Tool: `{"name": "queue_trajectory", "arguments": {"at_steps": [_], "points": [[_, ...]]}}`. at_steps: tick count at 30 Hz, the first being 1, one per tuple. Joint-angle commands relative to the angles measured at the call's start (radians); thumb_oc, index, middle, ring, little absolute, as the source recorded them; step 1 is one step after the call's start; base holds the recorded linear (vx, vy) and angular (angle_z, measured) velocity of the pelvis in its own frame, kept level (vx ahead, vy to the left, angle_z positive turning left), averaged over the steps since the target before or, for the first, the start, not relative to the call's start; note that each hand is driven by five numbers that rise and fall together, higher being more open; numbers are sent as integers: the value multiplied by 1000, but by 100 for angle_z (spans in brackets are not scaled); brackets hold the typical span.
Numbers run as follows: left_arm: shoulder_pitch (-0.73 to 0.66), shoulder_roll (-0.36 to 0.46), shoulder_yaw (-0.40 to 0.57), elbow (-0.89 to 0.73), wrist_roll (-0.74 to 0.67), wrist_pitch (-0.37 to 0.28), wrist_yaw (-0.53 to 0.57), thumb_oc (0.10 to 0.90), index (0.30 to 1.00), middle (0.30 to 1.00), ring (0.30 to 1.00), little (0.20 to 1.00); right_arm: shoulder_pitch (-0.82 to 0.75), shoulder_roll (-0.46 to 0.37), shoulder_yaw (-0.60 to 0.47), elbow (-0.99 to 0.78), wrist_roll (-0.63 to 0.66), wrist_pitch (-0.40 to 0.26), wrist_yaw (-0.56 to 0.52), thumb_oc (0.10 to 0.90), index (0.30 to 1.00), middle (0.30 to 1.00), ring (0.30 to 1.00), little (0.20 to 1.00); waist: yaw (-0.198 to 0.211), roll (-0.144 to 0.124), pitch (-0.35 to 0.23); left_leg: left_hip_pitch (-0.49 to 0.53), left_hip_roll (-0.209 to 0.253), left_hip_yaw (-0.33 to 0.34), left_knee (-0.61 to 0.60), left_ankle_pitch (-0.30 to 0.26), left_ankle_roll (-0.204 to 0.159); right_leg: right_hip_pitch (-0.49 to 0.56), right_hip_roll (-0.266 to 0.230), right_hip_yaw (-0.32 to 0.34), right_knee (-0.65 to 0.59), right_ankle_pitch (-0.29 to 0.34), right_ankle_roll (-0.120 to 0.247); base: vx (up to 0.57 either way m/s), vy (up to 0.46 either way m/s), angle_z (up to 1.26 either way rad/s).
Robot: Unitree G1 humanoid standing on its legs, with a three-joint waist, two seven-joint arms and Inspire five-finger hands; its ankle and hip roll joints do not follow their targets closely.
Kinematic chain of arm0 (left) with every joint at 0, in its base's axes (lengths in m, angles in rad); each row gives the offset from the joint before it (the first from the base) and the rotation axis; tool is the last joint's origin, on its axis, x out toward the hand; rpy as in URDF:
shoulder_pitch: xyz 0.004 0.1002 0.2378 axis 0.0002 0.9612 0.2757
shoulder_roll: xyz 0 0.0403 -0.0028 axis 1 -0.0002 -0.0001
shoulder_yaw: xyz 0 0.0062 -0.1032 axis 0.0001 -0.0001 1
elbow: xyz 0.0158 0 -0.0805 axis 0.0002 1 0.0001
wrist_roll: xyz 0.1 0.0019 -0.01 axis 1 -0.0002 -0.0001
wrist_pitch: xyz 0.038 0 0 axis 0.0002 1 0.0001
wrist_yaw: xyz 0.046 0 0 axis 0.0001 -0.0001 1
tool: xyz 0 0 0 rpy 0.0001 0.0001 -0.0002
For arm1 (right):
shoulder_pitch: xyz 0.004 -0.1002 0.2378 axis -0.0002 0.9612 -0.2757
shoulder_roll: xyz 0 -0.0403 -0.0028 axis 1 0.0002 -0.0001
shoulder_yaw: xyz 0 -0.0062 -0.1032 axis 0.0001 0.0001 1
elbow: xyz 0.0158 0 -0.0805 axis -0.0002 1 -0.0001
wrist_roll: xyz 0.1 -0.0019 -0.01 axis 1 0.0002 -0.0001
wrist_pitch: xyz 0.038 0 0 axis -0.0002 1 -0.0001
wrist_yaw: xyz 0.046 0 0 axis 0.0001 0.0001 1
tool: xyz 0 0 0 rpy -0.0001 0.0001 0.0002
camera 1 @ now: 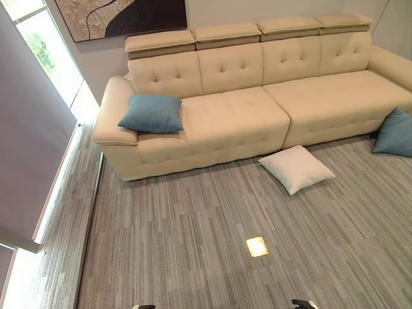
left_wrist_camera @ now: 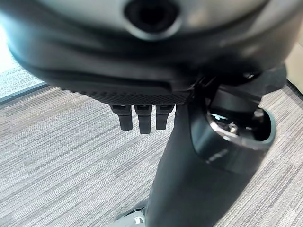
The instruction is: Pick up all the scattered cushions and arrange them neatly on the sofa.
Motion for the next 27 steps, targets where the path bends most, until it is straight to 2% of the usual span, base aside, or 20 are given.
{"name": "queue_trajectory", "arguments": {"at_steps": [1,18,21,22,27], "points": [[-62,-4,-17,42,22,-24,9,800,900,900,900,900,-29,-16,41,18,-14,-9,-24,800,900,900,900,900,37,-43,-8,12,10,-92,-9,-100,-44,-12,-74,-7,12,-35,95,0,0,0],[-69,0,-15,37,6,-22,3,800,900,900,900,900,-34,-22,47,14,-19,-5,-21,800,900,900,900,900,33,-50,5,15,22,-105,-9,-94,-51,-10,-61,-15,20,-49,77,7,-31,2],[-78,0,-18,34,0,-21,4,800,900,900,900,900,-40,-21,50,12,-19,-6,-23,800,900,900,900,900,37,-54,24,-19,21,-111,36,-97,-57,-28,-59,-19,42,-58,67,-50,-51,23],[-89,0,-24,34,-2,-20,6,800,900,900,900,900,-50,-24,55,11,-22,-6,-25,800,900,900,900,900,41,-60,44,-65,12,-115,96,-105,-62,-48,-60,-24,58,-61,58,-78,-49,17],[-105,-3,-32,32,-5,-20,9,800,900,900,900,900,-59,-32,53,10,-19,-9,-33,800,900,900,900,900,45,-70,63,-148,-1,-114,197,-119,-71,-66,-65,-47,64,-64,47,-25,-28,28]]}}
